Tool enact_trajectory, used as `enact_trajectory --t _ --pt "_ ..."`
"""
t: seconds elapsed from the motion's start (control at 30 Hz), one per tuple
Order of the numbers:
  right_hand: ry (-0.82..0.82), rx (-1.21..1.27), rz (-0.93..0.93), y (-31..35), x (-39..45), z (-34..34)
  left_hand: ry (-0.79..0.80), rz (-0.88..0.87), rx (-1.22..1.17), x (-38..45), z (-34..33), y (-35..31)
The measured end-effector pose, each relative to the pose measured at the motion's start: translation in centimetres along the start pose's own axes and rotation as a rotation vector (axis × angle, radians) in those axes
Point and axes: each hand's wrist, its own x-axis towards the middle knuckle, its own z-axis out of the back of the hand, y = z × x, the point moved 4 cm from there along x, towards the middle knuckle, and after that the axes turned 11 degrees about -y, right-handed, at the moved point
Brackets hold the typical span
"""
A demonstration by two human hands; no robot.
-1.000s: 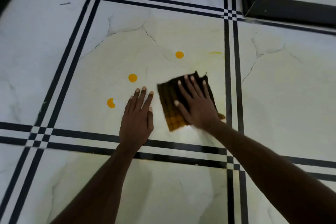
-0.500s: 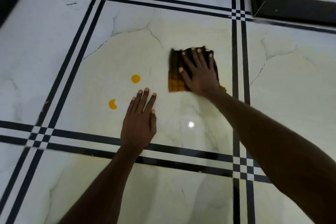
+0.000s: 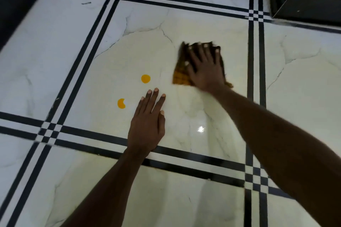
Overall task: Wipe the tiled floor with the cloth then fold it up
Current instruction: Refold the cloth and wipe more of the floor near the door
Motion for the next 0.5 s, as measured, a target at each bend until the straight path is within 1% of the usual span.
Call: enact_trajectory --t 0.07,0.1,0.17,0.23,0.3,0.37,0.43,0.5 --pt "-0.006 0.027 0.139 3.4 -5.3 0.7 -0.001 0.005 -0.021 0.2 0.2 -0.3" --pt "0.026 0.047 0.176 3.8 -8.8 1.1 0.003 0.015 -0.031 0.1 0.2 -0.2" --pt "0.08 0.053 0.204 1.8 -15.1 2.8 0.008 0.041 -0.049 0.0 0.4 -0.3" --pt "0.128 0.043 0.184 -2.4 -17.1 3.7 0.016 0.058 -0.052 -0.1 0.4 -0.3" --pt "0.09 0.013 0.081 -5.8 -14.5 3.7 0.016 0.059 -0.055 -0.2 0.2 -0.3" --pt "0.027 0.006 -0.071 -6.2 -9.8 2.6 0.006 0.051 -0.052 -0.2 -0.1 0.0" --pt "0.001 0.006 -0.148 -4.0 -5.3 1.0 -0.004 0.043 -0.047 -0.2 -0.2 0.3" --pt "0.009 0.014 -0.098 -0.2 -3.4 -0.1 -0.012 0.049 -0.057 -0.3 -0.1 0.3"
